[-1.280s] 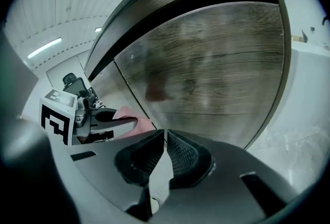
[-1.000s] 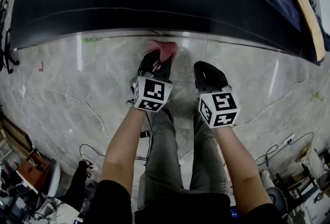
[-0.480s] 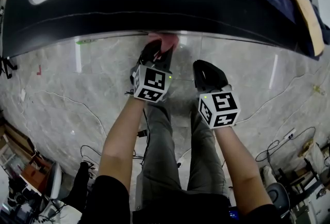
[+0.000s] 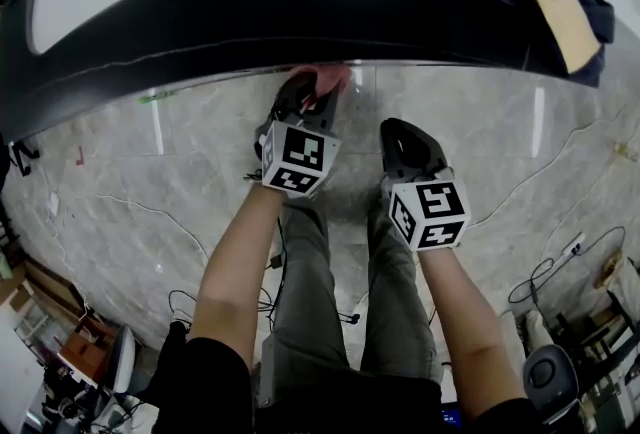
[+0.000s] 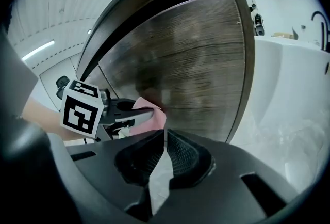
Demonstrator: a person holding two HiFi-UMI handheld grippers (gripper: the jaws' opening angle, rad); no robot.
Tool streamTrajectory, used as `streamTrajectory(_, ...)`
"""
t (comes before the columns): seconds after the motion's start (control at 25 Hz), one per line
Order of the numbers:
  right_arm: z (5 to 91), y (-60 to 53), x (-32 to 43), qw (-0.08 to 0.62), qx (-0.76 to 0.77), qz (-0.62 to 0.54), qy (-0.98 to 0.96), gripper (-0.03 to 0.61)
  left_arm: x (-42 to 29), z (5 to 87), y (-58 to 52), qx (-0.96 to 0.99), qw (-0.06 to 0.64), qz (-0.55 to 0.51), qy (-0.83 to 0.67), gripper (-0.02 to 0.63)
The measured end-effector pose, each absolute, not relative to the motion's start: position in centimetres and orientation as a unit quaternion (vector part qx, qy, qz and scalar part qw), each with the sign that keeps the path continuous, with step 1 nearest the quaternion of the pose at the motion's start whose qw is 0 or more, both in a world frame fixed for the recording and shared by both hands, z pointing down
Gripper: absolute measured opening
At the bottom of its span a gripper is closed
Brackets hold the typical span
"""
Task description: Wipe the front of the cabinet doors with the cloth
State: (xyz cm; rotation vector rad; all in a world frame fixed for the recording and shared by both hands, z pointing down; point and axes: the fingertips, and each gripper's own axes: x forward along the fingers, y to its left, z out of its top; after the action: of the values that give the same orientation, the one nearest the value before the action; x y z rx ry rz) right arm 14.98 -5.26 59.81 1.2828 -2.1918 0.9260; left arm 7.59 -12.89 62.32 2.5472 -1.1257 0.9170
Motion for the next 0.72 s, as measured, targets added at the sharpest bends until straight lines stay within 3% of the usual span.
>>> streamTrajectory(0.72, 60.2, -4.5, 24.1, 0.193, 0.516, 0.351, -0.757, 0.043, 18.6, 62.3, -12.6, 0.891, 0.091, 0.306, -0.323, 0.012)
